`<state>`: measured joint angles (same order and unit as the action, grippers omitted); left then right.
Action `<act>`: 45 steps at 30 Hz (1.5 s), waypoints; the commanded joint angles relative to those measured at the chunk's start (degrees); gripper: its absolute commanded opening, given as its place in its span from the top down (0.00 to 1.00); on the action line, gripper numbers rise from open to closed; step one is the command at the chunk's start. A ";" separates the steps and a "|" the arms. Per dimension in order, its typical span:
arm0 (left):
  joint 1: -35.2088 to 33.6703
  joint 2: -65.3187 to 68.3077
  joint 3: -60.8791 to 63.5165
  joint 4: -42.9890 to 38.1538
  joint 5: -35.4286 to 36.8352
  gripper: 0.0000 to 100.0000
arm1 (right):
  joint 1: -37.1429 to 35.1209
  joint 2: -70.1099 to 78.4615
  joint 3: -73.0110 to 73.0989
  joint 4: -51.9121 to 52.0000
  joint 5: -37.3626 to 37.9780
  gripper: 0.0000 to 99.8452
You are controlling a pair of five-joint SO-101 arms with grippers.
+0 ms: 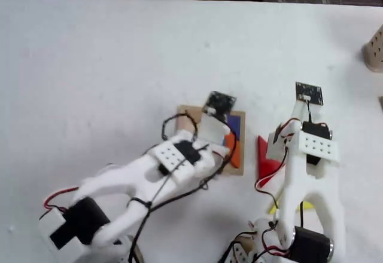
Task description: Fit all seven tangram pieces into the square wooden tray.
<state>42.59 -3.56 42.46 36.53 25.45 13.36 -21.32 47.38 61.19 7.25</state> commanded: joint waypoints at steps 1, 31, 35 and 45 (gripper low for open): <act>1.01 3.03 -3.25 -1.05 0.53 0.98 | 0.40 -2.07 -0.26 -0.92 0.44 0.98; -6.37 4.62 -11.87 5.63 0.53 0.98 | 2.42 -2.42 -0.53 -1.01 0.53 0.98; -10.86 -1.10 -7.65 4.92 0.44 0.98 | 2.59 -2.59 -0.53 -1.10 0.53 0.98; -23.69 -8.84 0.97 -8.18 0.44 0.98 | 5.41 -2.59 -10.46 6.20 0.53 0.98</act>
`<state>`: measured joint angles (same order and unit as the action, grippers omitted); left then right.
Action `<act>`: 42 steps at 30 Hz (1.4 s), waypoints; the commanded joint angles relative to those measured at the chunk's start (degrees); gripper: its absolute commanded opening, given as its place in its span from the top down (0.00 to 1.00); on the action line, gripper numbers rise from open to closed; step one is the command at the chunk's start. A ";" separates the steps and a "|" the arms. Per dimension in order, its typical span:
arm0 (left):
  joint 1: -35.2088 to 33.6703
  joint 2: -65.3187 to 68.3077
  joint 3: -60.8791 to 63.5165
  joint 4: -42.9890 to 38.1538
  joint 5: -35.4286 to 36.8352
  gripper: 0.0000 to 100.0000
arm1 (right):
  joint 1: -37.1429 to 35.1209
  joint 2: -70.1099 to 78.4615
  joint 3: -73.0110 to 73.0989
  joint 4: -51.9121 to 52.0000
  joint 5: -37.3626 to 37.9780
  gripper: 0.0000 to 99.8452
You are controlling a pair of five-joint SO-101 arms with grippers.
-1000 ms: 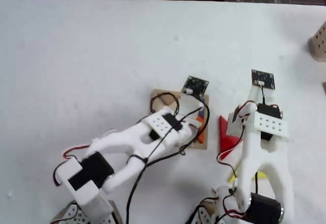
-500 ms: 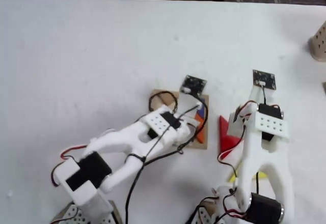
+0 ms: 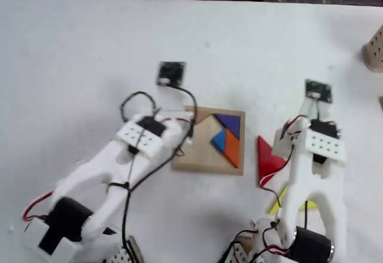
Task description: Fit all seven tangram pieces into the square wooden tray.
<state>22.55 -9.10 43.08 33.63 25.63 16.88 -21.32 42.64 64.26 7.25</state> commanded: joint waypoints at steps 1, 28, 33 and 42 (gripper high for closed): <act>-4.62 -3.30 0.79 -6.95 0.26 0.98 | 2.68 -2.24 -7.03 4.00 0.97 0.97; -16.22 -3.30 0.97 -10.20 -6.07 0.98 | 9.19 7.16 3.87 -19.03 10.90 0.75; -16.22 -3.30 1.14 -10.20 -6.15 0.98 | 5.41 13.14 1.41 -18.77 10.99 0.75; -16.22 -3.30 1.14 -10.20 -6.15 0.98 | 6.02 19.12 -3.96 -16.66 15.74 0.76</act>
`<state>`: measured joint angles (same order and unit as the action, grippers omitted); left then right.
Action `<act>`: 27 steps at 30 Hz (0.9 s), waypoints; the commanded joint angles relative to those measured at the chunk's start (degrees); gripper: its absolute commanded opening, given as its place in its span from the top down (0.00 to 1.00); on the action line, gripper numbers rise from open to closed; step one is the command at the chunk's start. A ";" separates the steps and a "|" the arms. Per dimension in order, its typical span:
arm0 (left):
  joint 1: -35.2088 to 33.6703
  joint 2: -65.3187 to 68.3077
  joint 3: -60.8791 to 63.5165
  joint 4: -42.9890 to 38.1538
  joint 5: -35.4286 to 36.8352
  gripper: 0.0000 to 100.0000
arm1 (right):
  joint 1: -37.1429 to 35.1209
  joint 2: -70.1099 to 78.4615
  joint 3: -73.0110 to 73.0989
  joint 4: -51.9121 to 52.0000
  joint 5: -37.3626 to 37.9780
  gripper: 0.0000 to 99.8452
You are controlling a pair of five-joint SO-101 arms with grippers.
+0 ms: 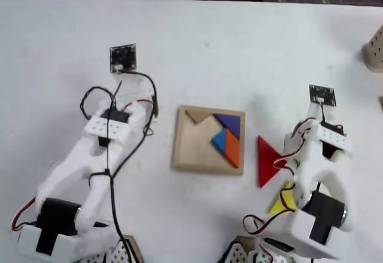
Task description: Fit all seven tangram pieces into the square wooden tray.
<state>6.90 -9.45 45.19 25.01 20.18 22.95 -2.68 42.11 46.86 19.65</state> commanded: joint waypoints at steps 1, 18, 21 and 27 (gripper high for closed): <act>-0.57 -2.95 -0.97 -1.58 -0.70 0.98 | 0.04 1.19 -4.13 0.84 4.22 0.76; -0.57 -2.95 -1.05 -1.58 -0.70 0.98 | -0.04 8.48 -12.92 11.74 5.80 0.88; -0.57 -2.95 -1.05 -1.58 -0.70 0.98 | -0.48 6.73 -15.82 16.48 5.45 0.88; -2.33 -2.95 -1.41 -1.58 -0.70 0.98 | -5.76 -0.66 -23.30 31.16 1.14 0.88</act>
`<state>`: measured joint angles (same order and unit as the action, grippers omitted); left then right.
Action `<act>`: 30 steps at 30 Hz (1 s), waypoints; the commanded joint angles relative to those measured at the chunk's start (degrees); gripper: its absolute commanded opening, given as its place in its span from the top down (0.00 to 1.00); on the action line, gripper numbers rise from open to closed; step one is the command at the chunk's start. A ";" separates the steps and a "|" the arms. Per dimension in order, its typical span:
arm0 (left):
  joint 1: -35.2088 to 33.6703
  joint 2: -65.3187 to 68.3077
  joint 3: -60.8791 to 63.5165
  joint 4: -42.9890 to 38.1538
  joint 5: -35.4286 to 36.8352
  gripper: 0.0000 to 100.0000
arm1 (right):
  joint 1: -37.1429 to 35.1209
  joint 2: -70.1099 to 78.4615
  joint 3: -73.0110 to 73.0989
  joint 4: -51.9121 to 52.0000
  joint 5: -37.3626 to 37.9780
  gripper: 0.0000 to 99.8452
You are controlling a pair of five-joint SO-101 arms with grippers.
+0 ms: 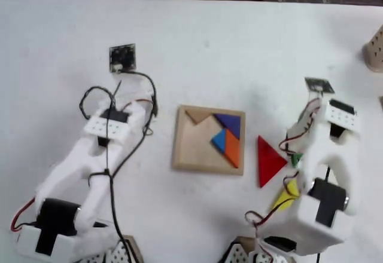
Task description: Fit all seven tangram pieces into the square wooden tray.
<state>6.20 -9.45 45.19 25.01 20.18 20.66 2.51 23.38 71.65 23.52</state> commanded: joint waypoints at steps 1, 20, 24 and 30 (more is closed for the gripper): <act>-2.07 -2.95 -1.41 -1.58 -0.70 0.98 | -5.32 -7.43 -5.10 8.22 -3.69 0.88; -5.32 -2.95 -1.05 -1.58 -0.70 0.98 | -44.62 -17.36 -5.10 9.63 -17.85 0.88; -5.14 -2.95 -1.23 -1.58 -0.70 0.98 | -47.16 -17.36 -4.66 8.40 -17.85 0.88; -5.41 -2.95 -1.32 -1.58 -0.70 0.98 | -54.29 -17.36 3.60 -1.80 -17.85 0.88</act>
<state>1.19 -9.45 45.19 25.01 20.18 -31.21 -12.26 24.79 75.16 6.20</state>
